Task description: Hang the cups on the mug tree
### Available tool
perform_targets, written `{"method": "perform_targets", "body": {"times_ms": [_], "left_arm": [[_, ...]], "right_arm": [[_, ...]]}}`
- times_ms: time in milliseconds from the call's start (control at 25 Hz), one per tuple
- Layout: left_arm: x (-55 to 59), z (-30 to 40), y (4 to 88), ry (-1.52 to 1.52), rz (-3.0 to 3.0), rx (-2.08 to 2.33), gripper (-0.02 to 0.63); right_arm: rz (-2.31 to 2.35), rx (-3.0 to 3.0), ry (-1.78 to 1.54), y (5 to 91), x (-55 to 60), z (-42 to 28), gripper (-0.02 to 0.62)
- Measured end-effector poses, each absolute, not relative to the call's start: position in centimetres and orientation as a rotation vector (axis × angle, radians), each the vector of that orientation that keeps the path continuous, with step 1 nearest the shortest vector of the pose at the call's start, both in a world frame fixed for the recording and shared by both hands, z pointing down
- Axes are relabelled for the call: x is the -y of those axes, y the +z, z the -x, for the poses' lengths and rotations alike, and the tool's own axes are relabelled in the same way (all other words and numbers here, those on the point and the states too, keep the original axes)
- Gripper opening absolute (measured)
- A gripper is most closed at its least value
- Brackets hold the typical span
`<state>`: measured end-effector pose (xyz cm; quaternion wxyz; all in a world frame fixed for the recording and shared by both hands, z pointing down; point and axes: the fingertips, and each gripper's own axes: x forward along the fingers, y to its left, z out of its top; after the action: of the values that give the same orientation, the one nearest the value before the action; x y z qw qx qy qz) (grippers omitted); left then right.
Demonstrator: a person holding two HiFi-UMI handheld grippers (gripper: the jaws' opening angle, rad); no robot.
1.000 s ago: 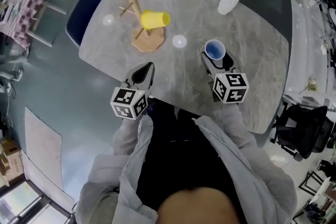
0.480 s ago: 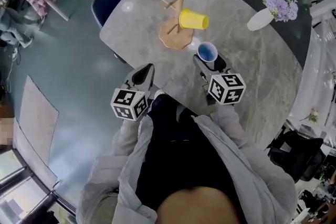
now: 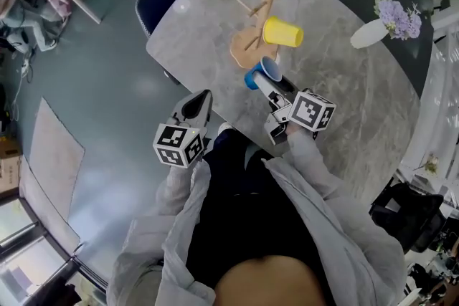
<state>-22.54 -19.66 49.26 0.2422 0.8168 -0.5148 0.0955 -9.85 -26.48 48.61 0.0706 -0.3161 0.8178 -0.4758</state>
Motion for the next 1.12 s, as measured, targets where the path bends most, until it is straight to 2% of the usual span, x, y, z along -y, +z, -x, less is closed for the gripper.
{"method": "perform_targets", "body": {"times_ms": [720,1120], "left_arm": [[21.9,26.6,50.8,0.320,-2.197,1.409,0.003],[23.1,27.0,51.5,0.359,-2.196,1.401,0.003]], "right_arm": [[0.353,-2.188,-1.758,48.6,27.6,17.1,0.311],[0.342,-2.034,-1.800,49.8,30.2,17.7,0.311]]}}
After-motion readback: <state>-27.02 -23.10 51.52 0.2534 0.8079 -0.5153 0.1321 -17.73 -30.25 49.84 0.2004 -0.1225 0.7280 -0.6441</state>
